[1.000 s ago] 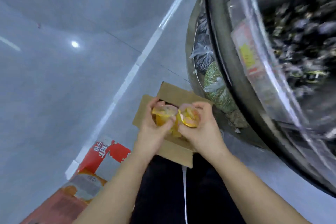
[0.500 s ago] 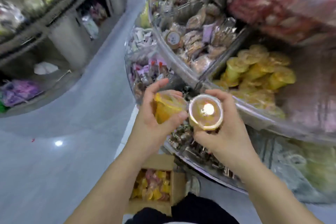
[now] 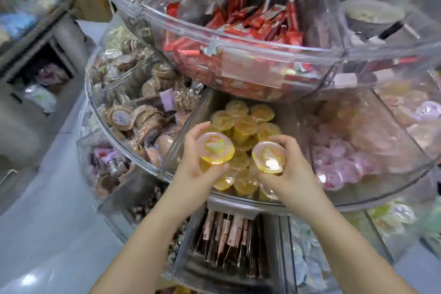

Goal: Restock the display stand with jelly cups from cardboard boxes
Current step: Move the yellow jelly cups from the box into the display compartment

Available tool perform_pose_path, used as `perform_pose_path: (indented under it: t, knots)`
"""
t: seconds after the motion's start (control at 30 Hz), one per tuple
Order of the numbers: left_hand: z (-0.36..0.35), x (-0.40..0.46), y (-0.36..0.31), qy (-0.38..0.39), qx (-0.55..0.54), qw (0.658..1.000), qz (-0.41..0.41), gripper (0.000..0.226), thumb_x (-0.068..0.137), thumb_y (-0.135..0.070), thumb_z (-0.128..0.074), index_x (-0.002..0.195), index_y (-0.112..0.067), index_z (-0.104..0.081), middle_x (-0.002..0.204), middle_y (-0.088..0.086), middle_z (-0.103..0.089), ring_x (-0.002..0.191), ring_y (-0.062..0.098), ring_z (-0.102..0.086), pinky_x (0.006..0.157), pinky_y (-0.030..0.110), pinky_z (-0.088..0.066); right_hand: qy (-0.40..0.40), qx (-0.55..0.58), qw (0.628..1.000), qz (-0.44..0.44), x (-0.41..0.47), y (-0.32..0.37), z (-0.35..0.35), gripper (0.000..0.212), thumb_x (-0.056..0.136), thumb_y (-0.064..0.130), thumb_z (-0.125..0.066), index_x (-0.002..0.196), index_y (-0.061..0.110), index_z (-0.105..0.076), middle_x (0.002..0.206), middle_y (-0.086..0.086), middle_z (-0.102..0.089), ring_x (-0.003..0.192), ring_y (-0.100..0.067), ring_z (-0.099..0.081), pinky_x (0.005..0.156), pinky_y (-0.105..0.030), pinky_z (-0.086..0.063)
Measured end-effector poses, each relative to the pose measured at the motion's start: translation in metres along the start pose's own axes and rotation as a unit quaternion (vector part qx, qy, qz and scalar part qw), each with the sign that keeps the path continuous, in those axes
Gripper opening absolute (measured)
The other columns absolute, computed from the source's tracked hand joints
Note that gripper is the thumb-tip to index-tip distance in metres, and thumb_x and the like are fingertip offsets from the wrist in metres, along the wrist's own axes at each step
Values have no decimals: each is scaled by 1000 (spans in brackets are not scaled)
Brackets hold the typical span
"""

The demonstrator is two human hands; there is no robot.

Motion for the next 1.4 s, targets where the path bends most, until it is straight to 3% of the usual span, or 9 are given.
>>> perform_pose_path:
  t: [0.17,0.3,0.4,0.47,0.57,0.73,1.03,1.3,1.4]
  knots:
    - [5,28,13,29,88,995,27,61,62,-32,-78,112,-45,-47,111,-21,-60,109,3,-57,94,27,-45,17,-28,998,-62,13,-23,-10,40,65,33,-79,86,43,-47,87,30,-56,82,24,-49,59,2,-38]
    - [-3,50,14,78,224,971,-22,64,63,-22,-83,116,-32,-49,111,-17,-51,107,2,-52,92,18,-43,14,-54,996,-71,24,-22,-17,35,68,29,-75,79,36,-42,76,26,-49,65,15,-49,54,4,-36]
    - [-16,60,5,105,346,926,-112,54,67,-26,-78,116,-19,-60,111,-3,-59,107,20,-54,90,29,-43,-1,-81,995,-54,28,-18,-19,24,74,24,-69,69,25,-46,67,17,-52,60,5,-52,47,-10,-41]
    - [-20,64,6,111,400,897,-149,53,66,-32,-75,116,-20,-62,111,0,-64,105,23,-53,87,33,-40,-5,-113,992,-64,28,-20,-18,18,78,24,-65,82,28,-48,85,9,-58,75,-9,-55,58,-23,-42]
    - [-23,72,18,133,383,909,-92,60,65,-29,-77,121,-23,-57,121,-1,-60,114,24,-50,98,44,-38,-10,-165,982,-93,27,-28,-16,36,79,17,-64,109,12,-44,112,-8,-57,100,-28,-57,73,-28,-42]
    - [-30,80,32,156,453,875,-71,66,66,-38,-78,125,-29,-50,128,-7,-53,122,19,-42,102,33,-18,-4,-195,974,-119,24,-30,-20,42,80,12,-64,114,8,-39,118,-11,-53,104,-31,-56,75,-30,-43]
    - [-23,81,31,150,423,891,-73,63,65,-22,-73,125,-31,-56,126,-7,-58,121,19,-46,105,38,-25,-25,-197,967,-162,22,-33,-17,37,84,15,-62,112,8,-39,109,-11,-60,95,-28,-60,66,-26,-40]
    - [-21,81,27,129,405,903,-58,59,63,-23,-79,119,-28,-63,124,0,-54,118,22,-44,104,38,-29,31,-153,968,-196,16,-28,-13,72,81,23,-69,137,7,-25,131,-11,-50,117,-27,-52,89,-30,-42]
    - [-14,77,20,122,408,901,-84,65,59,-30,-84,120,-24,-62,119,4,-47,111,24,-40,97,30,-29,33,-215,966,-138,3,-13,-10,75,83,23,-66,141,12,-20,141,-7,-37,123,-25,-47,92,-29,-40]
Point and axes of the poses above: each hand's wrist, its own x-axis towards the middle knuckle, its own z-axis out of the back of the hand, y = z × x, the point moved 6 cm from there along x, towards the middle knuckle
